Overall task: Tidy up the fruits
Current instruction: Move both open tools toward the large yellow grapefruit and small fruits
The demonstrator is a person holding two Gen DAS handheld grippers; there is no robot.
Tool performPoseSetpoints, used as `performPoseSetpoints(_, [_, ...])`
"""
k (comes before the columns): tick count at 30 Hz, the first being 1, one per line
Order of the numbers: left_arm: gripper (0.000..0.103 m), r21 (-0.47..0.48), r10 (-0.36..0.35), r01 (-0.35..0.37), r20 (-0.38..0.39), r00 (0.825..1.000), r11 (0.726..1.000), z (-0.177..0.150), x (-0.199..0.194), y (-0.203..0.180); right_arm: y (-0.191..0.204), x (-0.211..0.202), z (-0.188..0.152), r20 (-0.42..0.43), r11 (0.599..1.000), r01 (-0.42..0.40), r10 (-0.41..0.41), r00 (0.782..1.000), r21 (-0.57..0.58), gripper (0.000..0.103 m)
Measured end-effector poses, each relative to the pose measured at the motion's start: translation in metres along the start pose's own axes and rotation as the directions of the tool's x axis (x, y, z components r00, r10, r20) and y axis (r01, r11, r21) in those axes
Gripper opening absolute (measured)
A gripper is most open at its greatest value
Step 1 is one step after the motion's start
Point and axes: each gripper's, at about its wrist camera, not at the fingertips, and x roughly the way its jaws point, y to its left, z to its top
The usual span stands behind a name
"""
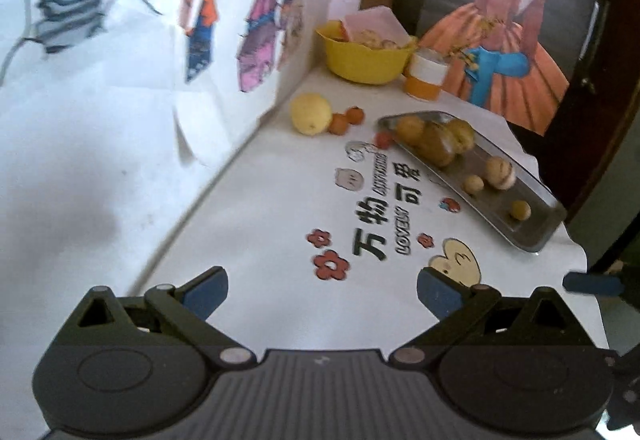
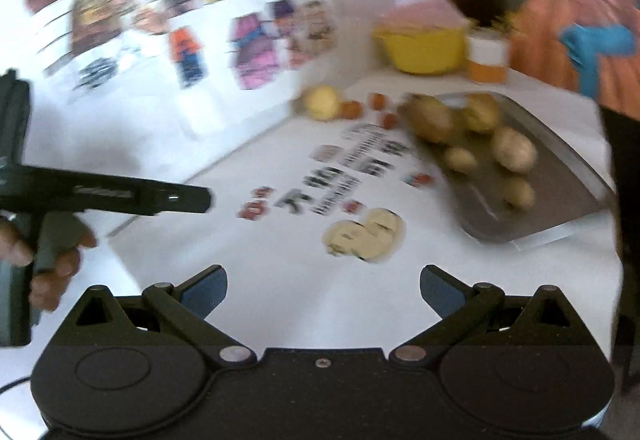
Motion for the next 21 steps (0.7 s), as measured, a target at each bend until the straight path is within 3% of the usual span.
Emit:
performPoseSetpoints(3, [0.102,-0.008,0.003,-0.003,0.029,1.000,1.000,0.008,-0.004,0.004,0.011,-0.002,0.028,0.030,0.992,-0.021,0.025,0.999,-0.126,0.102])
performPoseSetpoints(7, [0.102,-0.007,0.020,-0.019,0.113,0.993,1.000,0.019,-0.001,0.003,0.013,0.004,0.061,0.074,0.964,0.030,-0.011,0.997,-0.264,0.102])
performPoseSetpoints(11, [0.102,-0.010,0.055,-0.055,0.161,0.985,0.998,0.028,0.016,0.001,-0.001,0.023,0.082,0.091,0.908,0.061,-0.025,0.996,-0.415,0.102])
performPoseSetpoints(16, [0.102,-0.029,0.055,-0.051,0.155,0.986,0.998,0.047,0.048,-0.003,-0.041,0.062,0.105,0.074,0.850,0.078,-0.046,0.996,-0.521,0.102])
performPoseSetpoints(19, [0.102,-0.002,0.069,-0.070,0.163,0.984,0.998,0.064,0.065,-0.009,-0.059,0.088,0.120,0.046,0.813,0.036,-0.011,0.999,-0.581,0.101])
performPoseSetpoints(21, [0.102,0.021,0.078,-0.083,0.170,0.982,0.996,0.074,0.076,-0.014,-0.067,0.105,0.131,0.043,0.766,0.019,0.011,0.999,-0.642,0.099])
